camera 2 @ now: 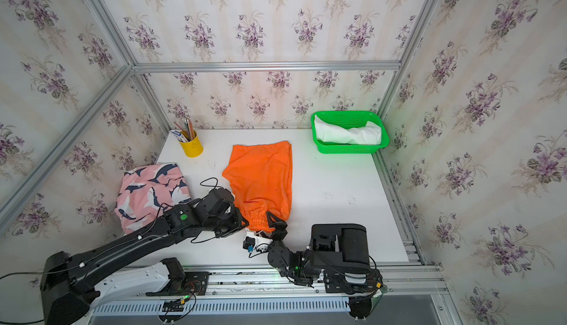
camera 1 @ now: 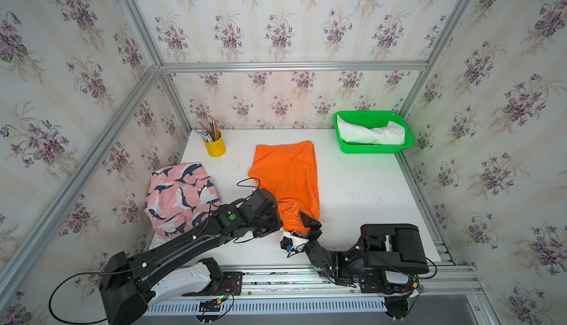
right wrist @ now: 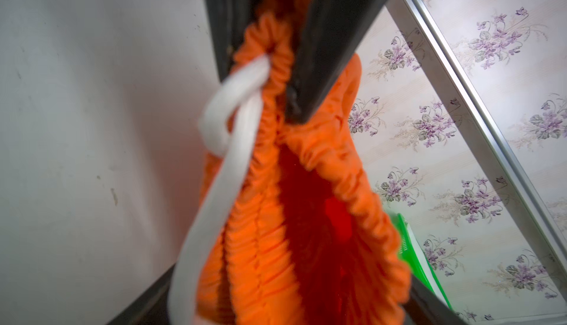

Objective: Roll up the shorts
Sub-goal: Roll the shorts at the center of the board.

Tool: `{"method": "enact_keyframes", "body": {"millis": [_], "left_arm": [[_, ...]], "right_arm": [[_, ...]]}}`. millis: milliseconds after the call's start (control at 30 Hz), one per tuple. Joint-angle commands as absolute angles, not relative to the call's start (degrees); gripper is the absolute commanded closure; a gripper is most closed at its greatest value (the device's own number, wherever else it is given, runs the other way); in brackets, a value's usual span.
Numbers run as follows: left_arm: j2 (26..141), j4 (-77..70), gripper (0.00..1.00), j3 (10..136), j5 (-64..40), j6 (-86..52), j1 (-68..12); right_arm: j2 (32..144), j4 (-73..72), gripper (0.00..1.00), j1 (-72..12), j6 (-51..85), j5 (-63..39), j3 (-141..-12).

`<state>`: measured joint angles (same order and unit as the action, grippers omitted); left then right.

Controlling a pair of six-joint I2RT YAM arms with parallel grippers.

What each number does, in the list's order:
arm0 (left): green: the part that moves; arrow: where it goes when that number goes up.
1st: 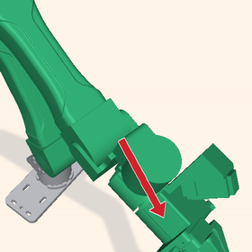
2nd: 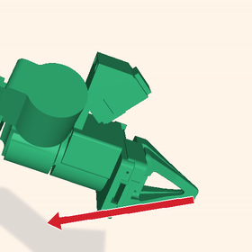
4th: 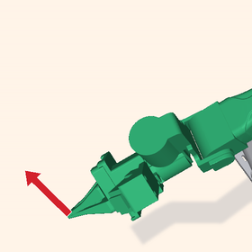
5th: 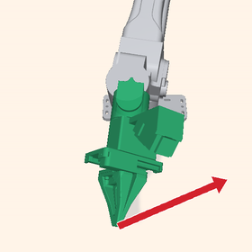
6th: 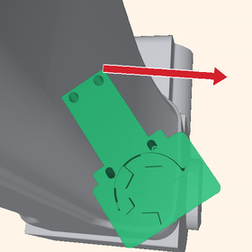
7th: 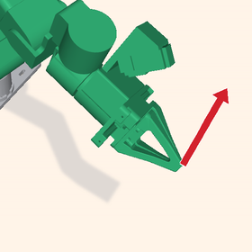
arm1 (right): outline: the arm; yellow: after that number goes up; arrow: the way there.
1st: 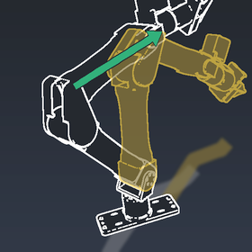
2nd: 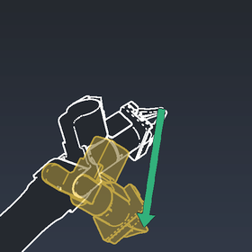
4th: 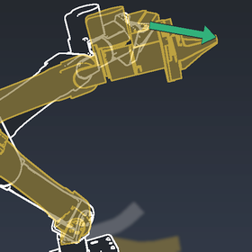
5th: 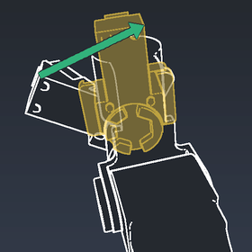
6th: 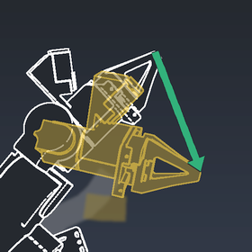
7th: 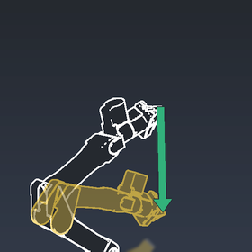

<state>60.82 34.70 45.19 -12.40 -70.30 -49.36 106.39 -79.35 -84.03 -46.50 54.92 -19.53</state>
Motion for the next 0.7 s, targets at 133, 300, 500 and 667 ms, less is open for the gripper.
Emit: {"method": "enact_keyframes", "body": {"millis": [133,300,500,667], "left_arm": [[58.9,35.9,0.8,42.3,-10.7,-71.2,-49.3],[59.7,35.0,0.8,41.3,-11.2,-71.8,-49.2],[60.0,35.4,0.79,41.7,-11.2,-71.4,-49.2],[60.7,36.3,0.8,42.6,-11.5,-71.2,-49.1]], "right_arm": [[107.1,-87.6,0.27,-85.0,-52.4,61.1,-18.5],[106.2,-86.3,0.31,-86.7,-52.3,63.3,-17.8],[108.6,-90.3,0.46,-88.5,-55.4,65.8,-18.3],[109.4,-93.0,0.66,-89.1,-56.6,65.7,-18.4]]}}
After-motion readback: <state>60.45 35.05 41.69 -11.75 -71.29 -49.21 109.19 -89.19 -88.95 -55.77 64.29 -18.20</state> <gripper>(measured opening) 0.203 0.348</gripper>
